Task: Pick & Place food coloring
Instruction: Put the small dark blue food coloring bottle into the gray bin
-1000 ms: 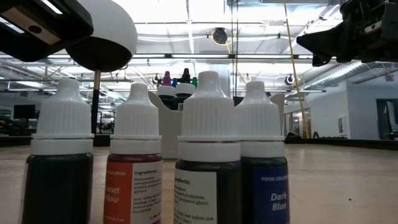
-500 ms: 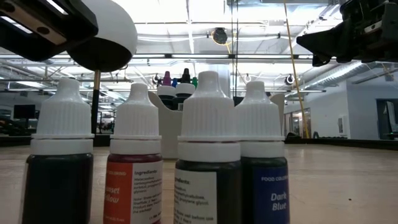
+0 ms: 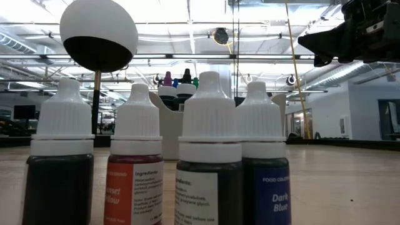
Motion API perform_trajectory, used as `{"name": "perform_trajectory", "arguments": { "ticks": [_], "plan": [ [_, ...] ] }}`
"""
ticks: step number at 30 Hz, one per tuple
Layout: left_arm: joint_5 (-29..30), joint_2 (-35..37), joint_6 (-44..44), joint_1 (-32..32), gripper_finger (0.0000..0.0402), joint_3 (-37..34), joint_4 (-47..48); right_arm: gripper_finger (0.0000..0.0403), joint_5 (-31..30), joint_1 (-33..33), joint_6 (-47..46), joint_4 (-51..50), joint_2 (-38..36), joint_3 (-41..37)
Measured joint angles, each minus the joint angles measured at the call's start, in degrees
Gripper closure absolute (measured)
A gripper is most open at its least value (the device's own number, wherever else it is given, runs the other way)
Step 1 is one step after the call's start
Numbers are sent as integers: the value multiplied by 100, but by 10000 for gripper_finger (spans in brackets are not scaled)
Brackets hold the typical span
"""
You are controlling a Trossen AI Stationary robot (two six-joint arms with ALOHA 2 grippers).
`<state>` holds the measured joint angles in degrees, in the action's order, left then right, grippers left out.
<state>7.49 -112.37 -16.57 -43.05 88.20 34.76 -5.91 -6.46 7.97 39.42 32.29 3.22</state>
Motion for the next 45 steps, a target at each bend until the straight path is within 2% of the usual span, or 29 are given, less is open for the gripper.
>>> {"name": "perform_trajectory", "arguments": {
  "ticks": [3, 9, 12, 16, 24, 27, 32, 37, 41, 45],
  "plan": [
    [308, 463, 701, -47, 352, -2, 168, 403, 0, -2, 0, -2, 2, 0],
    [1190, 1545, 1558, 135, 352, -89, 563, 403, 0, -2, 0, -28, 2, 0],
    [1229, 2157, 1826, 397, 352, -467, 431, 403, 0, -1, 0, -39, 2, -1],
    [1217, 3101, 1907, 808, 352, -1575, -90, 403, 0, 0, 13, -54, 2, 0],
    [844, 4835, 2034, 1183, 352, -4407, -2569, 403, 0, 0, 60, -98, 2, 0],
    [850, 5423, 2109, 1242, 352, -5077, -3149, 403, 0, -1, 92, -94, 0, 0],
    [931, 6341, 2073, 1415, 352, -5945, -3497, 403, 0, 0, 177, -63, 2, 0],
    [842, 6736, 2060, 1670, 352, -6486, -3818, 403, -2, 0, 214, -63, 0, 0],
    [913, 6694, 2093, 1857, 352, -6540, -3892, 403, -2, 0, 186, -64, 0, -1],
    [886, 6436, 2041, 2088, 352, -6504, -4486, 403, -2, 0, 184, -106, 1, 0]
  ]
}}
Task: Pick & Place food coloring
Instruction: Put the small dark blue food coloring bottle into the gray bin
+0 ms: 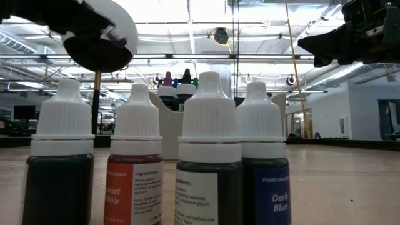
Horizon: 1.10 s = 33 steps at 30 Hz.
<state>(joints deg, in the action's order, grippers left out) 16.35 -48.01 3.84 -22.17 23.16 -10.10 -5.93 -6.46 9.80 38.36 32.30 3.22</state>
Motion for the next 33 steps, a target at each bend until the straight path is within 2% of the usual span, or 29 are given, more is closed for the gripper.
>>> {"name": "perform_trajectory", "arguments": {
  "ticks": [4, 9, 14, 20, 26, 29, 33],
  "plan": [
    [-140, -600, 94, 151, 352, 489, -230, 403, -2, 0, 1, -18, -1, 0],
    [-294, -1788, 170, 441, 352, 1650, -45, 403, -4, 0, -59, -49, 12, 0],
    [-725, -3178, 383, 771, 352, 3140, 1039, 403, -4, 0, -76, -49, 11, -1],
    [-787, -4889, 483, 1078, 352, 5028, 2430, 403, -2, 0, -184, -59, 12, 0],
    [-789, -6296, 468, 1172, 352, 6763, 3811, 403, -2, 0, -219, -49, 10, -1],
    [-794, -6828, 466, 1166, 352, 7392, 4334, 403, -2, 0, -180, -68, 10, 0],
    [-797, -7246, 285, 1165, 352, 7766, 4694, 403, -2, 0, -169, -95, 10, -1]
  ]
}}
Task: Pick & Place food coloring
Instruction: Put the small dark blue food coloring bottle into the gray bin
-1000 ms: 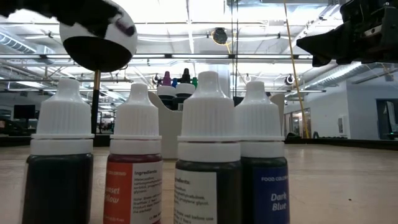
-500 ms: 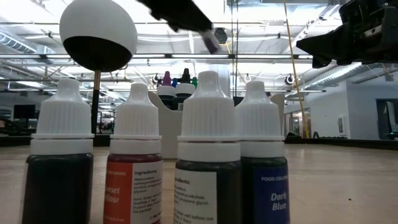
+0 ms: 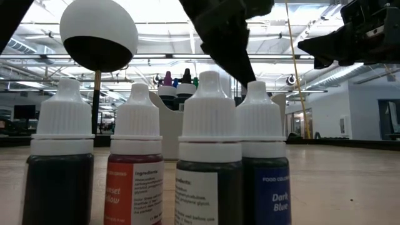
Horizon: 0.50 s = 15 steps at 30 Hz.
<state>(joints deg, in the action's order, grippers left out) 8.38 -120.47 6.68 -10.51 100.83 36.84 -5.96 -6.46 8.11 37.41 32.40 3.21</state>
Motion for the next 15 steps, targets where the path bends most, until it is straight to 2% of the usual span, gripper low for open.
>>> {"name": "perform_trajectory", "arguments": {
  "ticks": [15],
  "plan": [
    [89, -277, -651, 38, 352, -128, 179, 403, 2, 0, 135, -79, 0, 1]
  ]
}}
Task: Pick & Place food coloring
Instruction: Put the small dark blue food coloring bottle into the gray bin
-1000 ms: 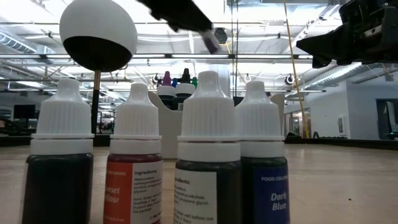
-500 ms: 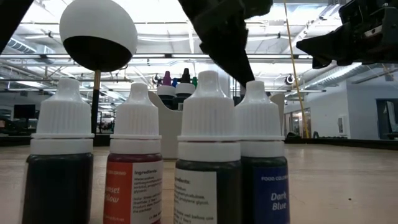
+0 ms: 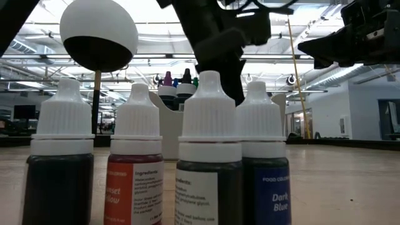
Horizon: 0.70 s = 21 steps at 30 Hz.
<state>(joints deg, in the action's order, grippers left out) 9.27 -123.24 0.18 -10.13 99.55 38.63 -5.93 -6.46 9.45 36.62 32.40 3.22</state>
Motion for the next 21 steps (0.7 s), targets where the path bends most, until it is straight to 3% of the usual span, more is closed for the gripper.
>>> {"name": "perform_trajectory", "arguments": {
  "ticks": [18, 21],
  "plan": [
    [-15, -300, -55, 131, 351, -2, 79, 403, 2, 0, 2, -1, -7, 0],
    [-95, -291, -73, 150, 329, 0, 81, 403, 2, 0, -15, 0, -7, 0]
  ]
}}
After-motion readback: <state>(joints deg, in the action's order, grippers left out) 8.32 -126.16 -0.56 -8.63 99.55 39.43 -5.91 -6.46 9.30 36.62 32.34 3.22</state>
